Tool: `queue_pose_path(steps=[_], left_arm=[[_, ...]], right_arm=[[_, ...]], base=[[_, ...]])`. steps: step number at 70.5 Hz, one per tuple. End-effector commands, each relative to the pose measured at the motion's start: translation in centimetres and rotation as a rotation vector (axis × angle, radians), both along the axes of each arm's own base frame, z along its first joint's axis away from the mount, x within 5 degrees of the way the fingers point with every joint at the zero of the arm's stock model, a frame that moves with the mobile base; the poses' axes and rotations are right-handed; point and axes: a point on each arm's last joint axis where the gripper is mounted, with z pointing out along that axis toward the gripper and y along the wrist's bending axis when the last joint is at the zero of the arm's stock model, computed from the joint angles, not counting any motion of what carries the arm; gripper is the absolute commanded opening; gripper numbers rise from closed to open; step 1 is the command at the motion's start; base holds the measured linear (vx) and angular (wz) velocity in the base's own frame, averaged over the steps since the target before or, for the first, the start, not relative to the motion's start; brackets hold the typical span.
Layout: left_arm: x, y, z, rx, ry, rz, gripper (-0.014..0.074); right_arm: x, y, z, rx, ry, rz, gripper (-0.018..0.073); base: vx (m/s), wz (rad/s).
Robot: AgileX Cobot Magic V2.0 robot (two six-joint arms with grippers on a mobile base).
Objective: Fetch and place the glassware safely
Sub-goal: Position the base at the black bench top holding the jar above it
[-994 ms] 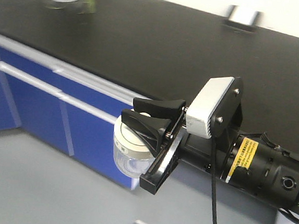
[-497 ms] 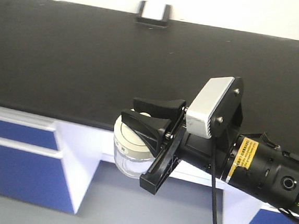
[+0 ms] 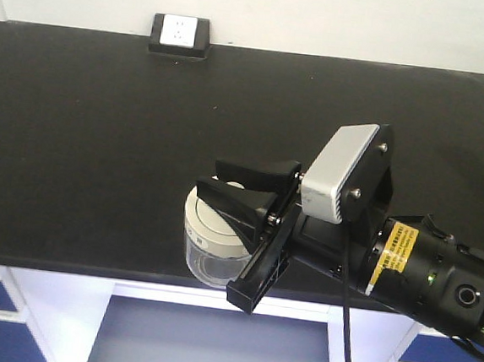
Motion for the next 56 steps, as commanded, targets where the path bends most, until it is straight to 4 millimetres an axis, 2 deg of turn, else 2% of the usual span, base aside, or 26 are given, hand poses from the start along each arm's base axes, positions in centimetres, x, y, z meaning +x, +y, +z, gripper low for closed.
queue_pose_path(steps=[1, 56], left_arm=[[0.04, -0.07, 1.37, -0.009, -0.084, -0.009, -0.0007], [0.04, -0.07, 1.37, -0.009, -0.084, -0.009, -0.0007]], right_arm=[[-0.44, -0.10, 2.48, 0.118, -0.063, 0.032, -0.0003], [-0.43, -0.11, 2.47, 0.117, -0.062, 0.031, -0.0003]], base=[[0.22, -0.13], [0.13, -0.05]])
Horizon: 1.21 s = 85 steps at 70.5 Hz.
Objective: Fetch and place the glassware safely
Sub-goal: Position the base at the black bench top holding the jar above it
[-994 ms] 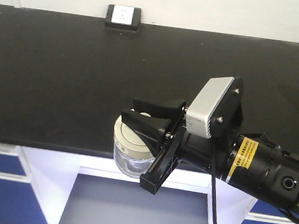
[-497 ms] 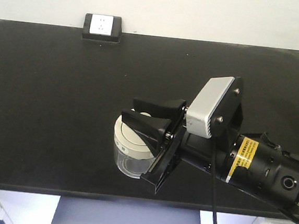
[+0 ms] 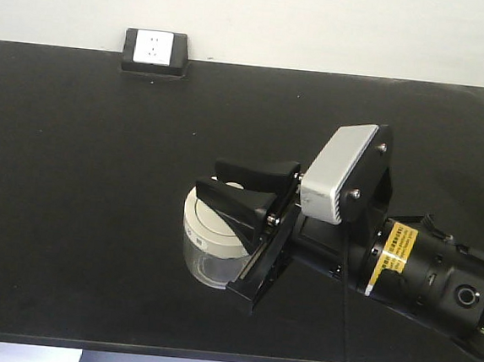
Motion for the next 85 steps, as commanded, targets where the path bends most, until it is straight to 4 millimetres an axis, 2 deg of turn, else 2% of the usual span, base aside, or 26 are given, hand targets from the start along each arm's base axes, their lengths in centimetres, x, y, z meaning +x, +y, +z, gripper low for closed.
queue_pose_path(steps=[1, 85], left_arm=[[0.04, -0.07, 1.37, -0.009, -0.084, -0.009, -0.0007], [0.04, -0.07, 1.37, -0.009, -0.084, -0.009, -0.0007]], right_arm=[[-0.43, -0.11, 2.47, 0.117, -0.062, 0.031, -0.0003], [-0.43, -0.11, 2.47, 0.117, -0.062, 0.031, -0.0003]], base=[[0.05, -0.02], [0.04, -0.01]])
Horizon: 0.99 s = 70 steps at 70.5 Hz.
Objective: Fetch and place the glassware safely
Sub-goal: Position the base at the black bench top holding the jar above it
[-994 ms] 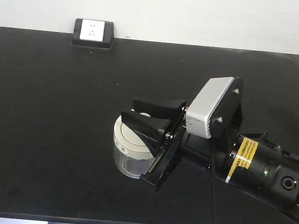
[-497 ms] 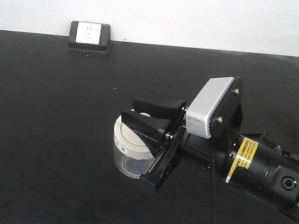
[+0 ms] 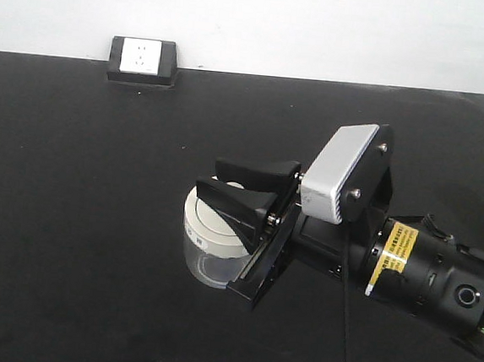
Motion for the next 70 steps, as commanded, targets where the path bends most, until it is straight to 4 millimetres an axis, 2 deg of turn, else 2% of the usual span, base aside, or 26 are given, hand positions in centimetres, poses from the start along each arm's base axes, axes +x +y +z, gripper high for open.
queue_pose_path(steps=[1, 70], left_arm=[[0.04, -0.07, 1.37, -0.009, -0.084, -0.009, -0.0007], [0.04, -0.07, 1.37, -0.009, -0.084, -0.009, -0.0007]], right_arm=[[-0.43, -0.11, 2.47, 0.117, -0.062, 0.031, -0.0003], [-0.43, -0.11, 2.47, 0.117, -0.062, 0.031, -0.0003]], base=[[0.01, -0.01], [0.00, 0.00]])
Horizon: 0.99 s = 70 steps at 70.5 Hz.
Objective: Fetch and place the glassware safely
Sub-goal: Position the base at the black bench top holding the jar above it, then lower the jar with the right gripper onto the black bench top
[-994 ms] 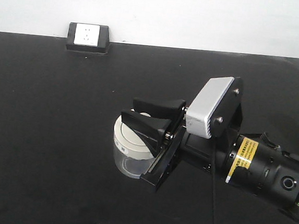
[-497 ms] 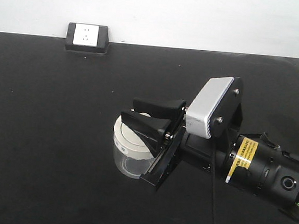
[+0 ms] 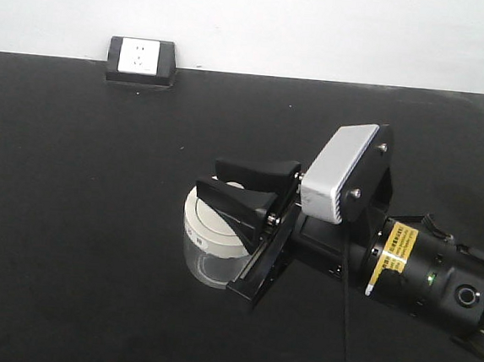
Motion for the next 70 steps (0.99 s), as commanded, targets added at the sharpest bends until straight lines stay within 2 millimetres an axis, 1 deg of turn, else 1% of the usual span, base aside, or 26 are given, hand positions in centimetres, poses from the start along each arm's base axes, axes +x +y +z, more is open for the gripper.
queue_pose_path(steps=[1, 53, 70], left_arm=[[0.04, -0.07, 1.37, -0.009, -0.084, -0.009, -0.0007], [0.04, -0.07, 1.37, -0.009, -0.084, -0.009, -0.0007], [0.04, -0.07, 1.37, -0.009, -0.084, -0.009, -0.0007]], right_arm=[[-0.43, -0.11, 2.47, 0.117, -0.062, 0.031, -0.0003], [-0.41, -0.12, 2.48, 0.119, -0.060, 0.028, -0.0003], [0.46, -0.45, 1.86, 0.071, -0.024, -0.062, -0.0001]], base=[[0.00, 0.00], [0.00, 0.00], [0.00, 0.00]])
